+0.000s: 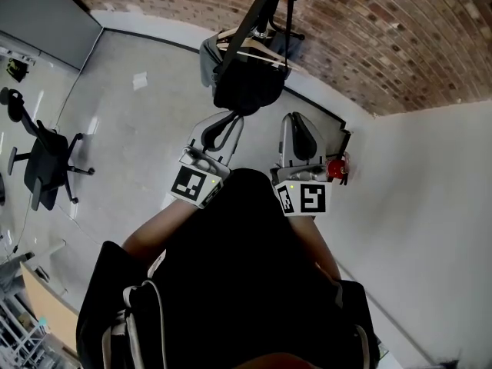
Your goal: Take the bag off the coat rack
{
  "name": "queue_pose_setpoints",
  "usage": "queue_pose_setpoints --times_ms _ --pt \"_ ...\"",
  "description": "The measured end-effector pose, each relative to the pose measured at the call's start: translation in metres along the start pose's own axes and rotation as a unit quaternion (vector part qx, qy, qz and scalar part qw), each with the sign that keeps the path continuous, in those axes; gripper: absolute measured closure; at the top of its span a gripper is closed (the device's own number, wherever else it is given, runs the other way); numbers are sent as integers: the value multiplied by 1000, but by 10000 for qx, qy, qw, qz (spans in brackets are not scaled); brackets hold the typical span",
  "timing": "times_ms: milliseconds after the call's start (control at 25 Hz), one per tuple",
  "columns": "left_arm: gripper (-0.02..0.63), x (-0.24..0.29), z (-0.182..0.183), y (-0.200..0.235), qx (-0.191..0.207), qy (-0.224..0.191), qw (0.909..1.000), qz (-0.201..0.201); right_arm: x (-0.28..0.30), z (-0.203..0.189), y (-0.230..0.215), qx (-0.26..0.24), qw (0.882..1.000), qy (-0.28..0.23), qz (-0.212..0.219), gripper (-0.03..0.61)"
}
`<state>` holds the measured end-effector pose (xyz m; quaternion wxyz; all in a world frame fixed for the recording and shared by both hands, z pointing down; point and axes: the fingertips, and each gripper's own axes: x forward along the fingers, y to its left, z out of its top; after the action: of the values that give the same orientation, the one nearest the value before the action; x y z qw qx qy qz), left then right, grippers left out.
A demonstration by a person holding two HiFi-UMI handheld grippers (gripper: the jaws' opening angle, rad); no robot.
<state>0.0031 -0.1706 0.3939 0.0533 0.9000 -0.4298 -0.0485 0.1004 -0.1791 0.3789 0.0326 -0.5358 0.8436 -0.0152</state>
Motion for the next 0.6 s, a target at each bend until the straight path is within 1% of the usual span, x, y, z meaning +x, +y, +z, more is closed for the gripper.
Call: queue_pose_setpoints --times_ms 80,160,240,320,480,600 --pt "592 2 5 3 20 1 10000 71 4 2 -2 -53 10000 -13 1 546" --pt "591 4 6 7 20 25 9999 152 9 5 -1 -70 9999 -47 66 502" --pt "591 5 8 10 92 -50 9999 134 11 6 1 -58 9999 -86 116 485" --pt "589 6 10 13 143 -132 9997 166 12 4 1 -72 9999 -79 111 482" --pt "523 17 10 24 246 -110 9995 173 20 2 -6 -196 9998 -40 -3 482" --pt "512 29 12 34 221 -160 9993 267 29 1 -18 -7 10000 30 -56 482"
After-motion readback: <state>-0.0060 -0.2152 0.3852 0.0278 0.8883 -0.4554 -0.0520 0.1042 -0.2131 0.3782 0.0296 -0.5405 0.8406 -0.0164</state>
